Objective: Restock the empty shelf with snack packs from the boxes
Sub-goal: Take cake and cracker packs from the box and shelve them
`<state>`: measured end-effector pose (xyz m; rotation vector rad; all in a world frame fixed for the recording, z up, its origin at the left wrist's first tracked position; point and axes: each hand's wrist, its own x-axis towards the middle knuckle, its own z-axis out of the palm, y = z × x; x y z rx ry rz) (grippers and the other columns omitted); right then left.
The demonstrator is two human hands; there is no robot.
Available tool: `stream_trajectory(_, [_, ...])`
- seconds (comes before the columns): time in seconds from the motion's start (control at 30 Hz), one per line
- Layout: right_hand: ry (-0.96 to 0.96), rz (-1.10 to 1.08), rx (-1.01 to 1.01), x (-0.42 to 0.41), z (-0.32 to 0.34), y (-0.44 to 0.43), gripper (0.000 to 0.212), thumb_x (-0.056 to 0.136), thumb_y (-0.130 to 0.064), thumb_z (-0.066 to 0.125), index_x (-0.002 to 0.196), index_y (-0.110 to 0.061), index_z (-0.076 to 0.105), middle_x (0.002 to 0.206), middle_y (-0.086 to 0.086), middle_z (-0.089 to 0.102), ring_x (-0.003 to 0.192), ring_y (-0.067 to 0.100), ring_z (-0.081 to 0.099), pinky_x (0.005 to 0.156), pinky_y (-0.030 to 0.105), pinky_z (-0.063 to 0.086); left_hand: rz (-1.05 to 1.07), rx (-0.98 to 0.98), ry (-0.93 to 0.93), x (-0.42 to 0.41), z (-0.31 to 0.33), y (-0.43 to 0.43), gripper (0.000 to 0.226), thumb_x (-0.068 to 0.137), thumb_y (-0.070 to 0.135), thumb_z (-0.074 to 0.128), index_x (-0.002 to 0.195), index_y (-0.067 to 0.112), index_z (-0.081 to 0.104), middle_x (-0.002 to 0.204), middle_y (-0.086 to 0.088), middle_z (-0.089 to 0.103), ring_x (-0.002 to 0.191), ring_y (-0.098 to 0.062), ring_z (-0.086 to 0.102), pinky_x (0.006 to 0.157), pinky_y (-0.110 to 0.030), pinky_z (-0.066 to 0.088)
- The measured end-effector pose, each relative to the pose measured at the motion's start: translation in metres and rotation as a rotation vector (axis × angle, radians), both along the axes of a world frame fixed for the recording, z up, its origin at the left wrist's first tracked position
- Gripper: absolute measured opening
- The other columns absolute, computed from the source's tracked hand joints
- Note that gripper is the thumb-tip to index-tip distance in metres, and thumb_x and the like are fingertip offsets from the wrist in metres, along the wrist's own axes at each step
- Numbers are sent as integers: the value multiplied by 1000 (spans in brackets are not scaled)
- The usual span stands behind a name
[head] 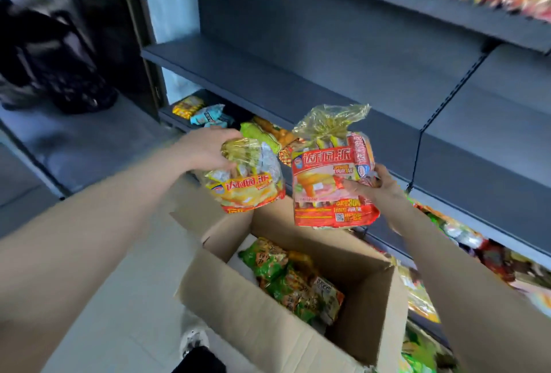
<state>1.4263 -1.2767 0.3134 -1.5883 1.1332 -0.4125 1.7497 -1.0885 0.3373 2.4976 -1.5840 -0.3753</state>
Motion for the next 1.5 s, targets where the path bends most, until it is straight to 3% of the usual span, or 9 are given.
stream_trajectory(0.13, [-89, 109, -32, 29, 55, 4, 66, 62, -35, 88, 119, -29, 55, 110, 0, 73, 91, 26, 74, 82, 48, 60, 43, -76, 28, 26, 48, 20, 69, 77, 48, 77, 133, 29, 42, 127, 4, 59, 111, -22, 58, 91, -37, 48])
stream_trajectory(0.23, [-142, 182, -43, 60, 95, 0, 64, 66, -27, 88, 121, -27, 56, 112, 0, 73, 95, 28, 74, 82, 49, 59, 5, -115, -8, 54, 86, 29, 48, 85, 43, 71, 124, 31, 46, 116, 4, 60, 98, -18, 57, 79, -35, 46])
stream_trajectory(0.37, [-187, 210, -119, 108, 144, -7, 55, 78, -22, 83, 124, -27, 53, 113, 3, 73, 97, 26, 73, 83, 45, 60, -68, -161, -36, 108, 135, 34, 36, 93, 40, 63, 125, 35, 47, 116, 3, 56, 103, -18, 56, 77, -34, 41])
stream_trajectory(0.53, [-293, 121, -174, 182, 190, -11, 61, 77, -31, 83, 128, -30, 51, 117, 1, 72, 98, 25, 73, 80, 45, 60, -117, -248, -109, 192, 187, 33, 35, 93, 41, 63, 125, 38, 50, 117, 3, 57, 103, -17, 53, 83, -34, 41])
stream_trajectory(0.67, [-416, -7, -183, 242, 213, -5, 54, 84, -29, 78, 130, -25, 51, 110, 0, 75, 94, 22, 74, 67, 36, 61, -158, -326, -156, 259, 225, 25, 36, 92, 40, 64, 127, 39, 54, 123, 5, 56, 111, -18, 53, 91, -36, 43])
stream_trajectory(0.83, [-508, -182, -230, 299, 237, -14, 64, 79, -36, 82, 133, -24, 50, 116, 2, 73, 95, 23, 74, 77, 42, 61, -224, -368, -187, 321, 263, -4, 39, 93, 39, 63, 131, 37, 55, 124, 0, 55, 116, -21, 52, 96, -37, 42])
stream_trajectory(1.23, [-654, -367, -377, 406, 323, -86, 71, 79, -39, 82, 136, -21, 44, 116, 0, 69, 89, 20, 74, 71, 49, 62, -392, -380, -127, 379, 295, -117, 47, 91, 45, 64, 136, 35, 53, 139, 7, 53, 124, -17, 49, 102, -40, 43])
stream_trajectory(1.4, [-701, -363, -430, 453, 334, -133, 55, 83, -33, 80, 125, -21, 46, 110, 0, 69, 88, 17, 73, 70, 38, 62, -436, -379, -82, 401, 297, -157, 44, 90, 44, 66, 132, 36, 55, 131, 14, 54, 117, -9, 47, 96, -30, 39])
stream_trajectory(1.5, [-697, -373, -450, 470, 325, -164, 72, 80, -35, 83, 137, -17, 42, 116, 3, 68, 93, 20, 73, 76, 43, 62, -438, -367, -76, 412, 294, -179, 44, 90, 43, 67, 132, 37, 56, 124, 18, 53, 114, -7, 47, 97, -29, 39])
